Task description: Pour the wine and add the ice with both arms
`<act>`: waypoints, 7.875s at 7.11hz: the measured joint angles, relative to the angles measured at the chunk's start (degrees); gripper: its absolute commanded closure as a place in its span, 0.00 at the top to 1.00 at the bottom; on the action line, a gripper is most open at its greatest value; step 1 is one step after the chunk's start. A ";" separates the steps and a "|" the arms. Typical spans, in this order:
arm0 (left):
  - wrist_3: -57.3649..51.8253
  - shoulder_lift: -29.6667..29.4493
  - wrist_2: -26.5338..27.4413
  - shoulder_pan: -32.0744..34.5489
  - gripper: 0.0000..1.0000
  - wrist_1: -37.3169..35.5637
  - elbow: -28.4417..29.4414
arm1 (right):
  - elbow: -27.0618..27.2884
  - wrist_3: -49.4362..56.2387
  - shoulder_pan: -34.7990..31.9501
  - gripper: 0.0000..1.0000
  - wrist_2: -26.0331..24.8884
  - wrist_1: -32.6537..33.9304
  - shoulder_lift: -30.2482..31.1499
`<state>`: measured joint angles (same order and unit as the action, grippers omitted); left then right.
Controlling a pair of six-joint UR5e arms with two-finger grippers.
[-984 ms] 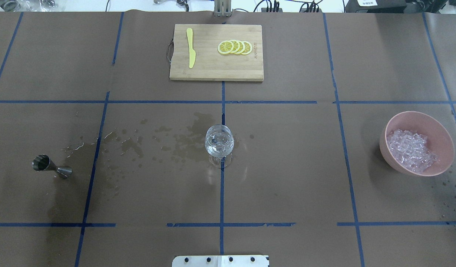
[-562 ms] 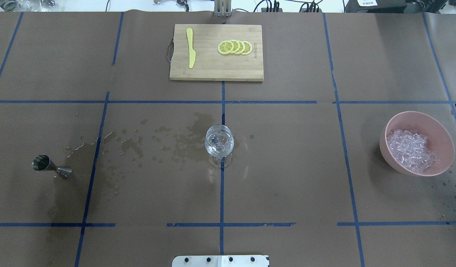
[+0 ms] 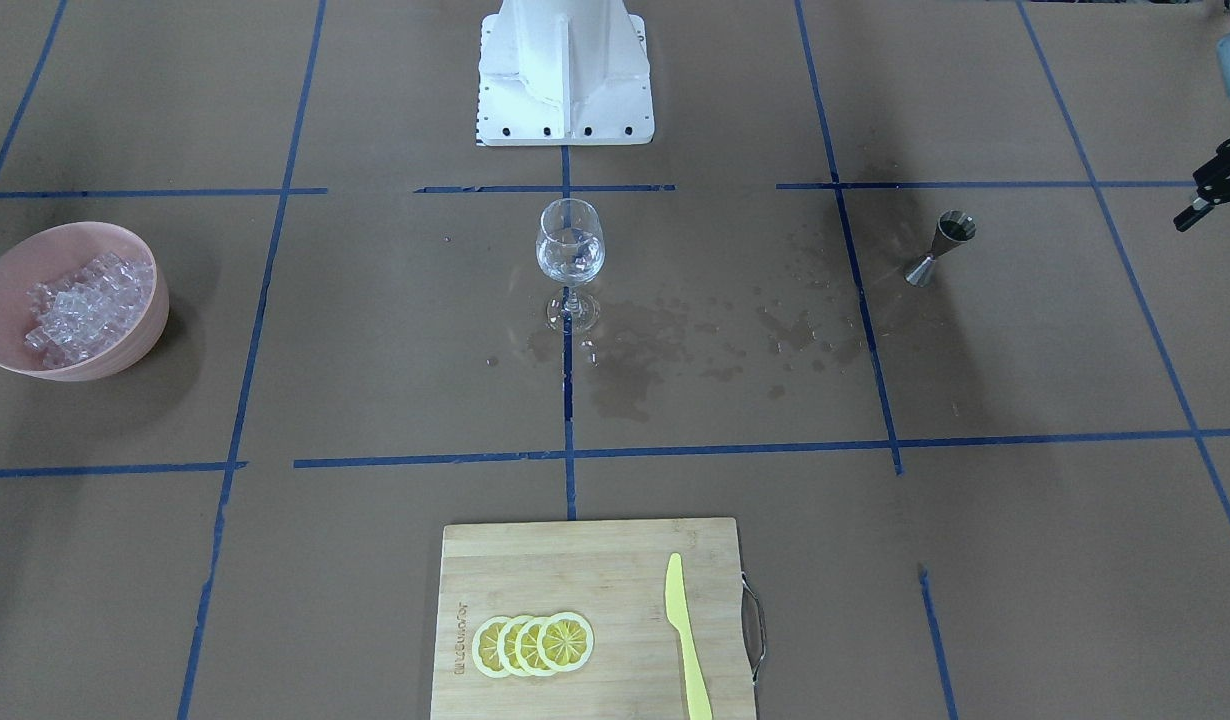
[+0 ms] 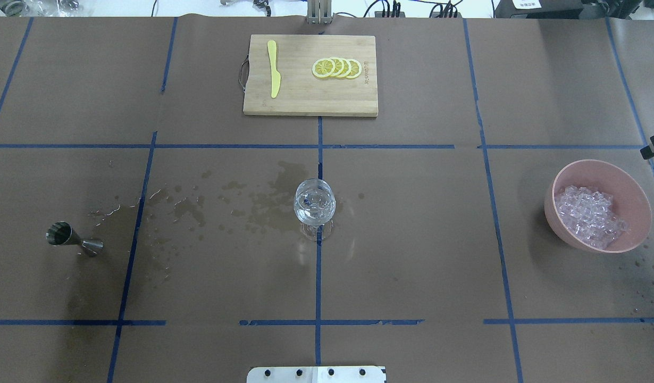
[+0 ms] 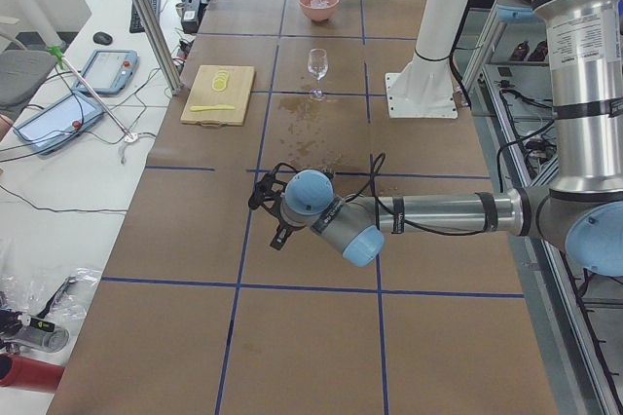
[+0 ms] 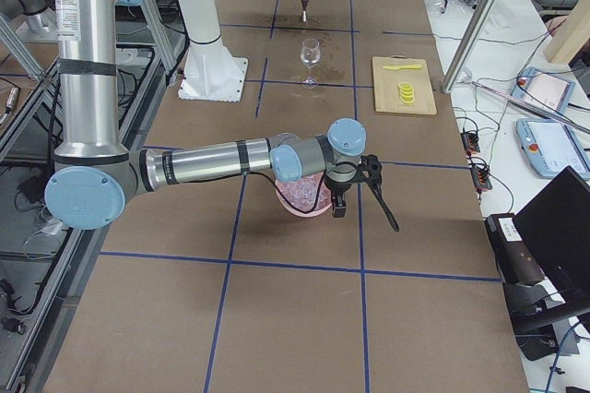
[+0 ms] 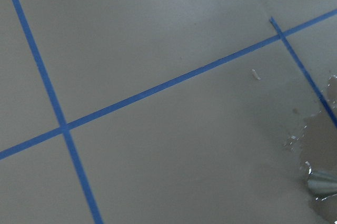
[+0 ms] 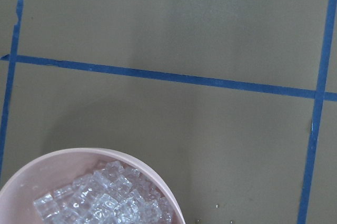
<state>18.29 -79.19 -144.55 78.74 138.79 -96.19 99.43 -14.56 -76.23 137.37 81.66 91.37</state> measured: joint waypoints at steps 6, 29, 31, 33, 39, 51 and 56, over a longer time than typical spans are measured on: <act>27.79 0.77 35.86 -25.45 1.00 14.71 -14.25 | -2.12 0.09 2.08 1.00 -0.09 -5.92 0.83; 58.79 5.91 117.63 -76.72 0.89 15.64 -2.33 | -2.01 0.37 2.93 1.00 -0.09 -5.90 0.40; 59.67 4.91 119.31 -76.72 0.86 16.28 -0.36 | -2.04 0.36 2.91 1.00 -0.09 -5.90 0.39; 60.66 4.10 120.15 -76.72 0.83 16.85 0.96 | -2.04 0.40 2.91 1.00 -0.08 -5.91 0.38; 60.90 3.44 120.27 -77.66 0.48 17.07 2.56 | -1.97 -0.17 2.93 1.00 -0.16 -5.90 0.38; 60.87 3.75 122.80 -79.18 0.00 18.88 2.17 | -1.53 -0.30 2.84 1.00 -0.09 -5.90 0.38; 58.32 4.34 123.27 -78.72 0.00 20.48 -1.85 | -1.58 -0.30 2.84 1.00 -0.10 -5.95 0.24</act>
<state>76.61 -74.85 -21.28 0.02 159.28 -98.04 97.85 -14.85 -73.39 137.27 75.71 91.62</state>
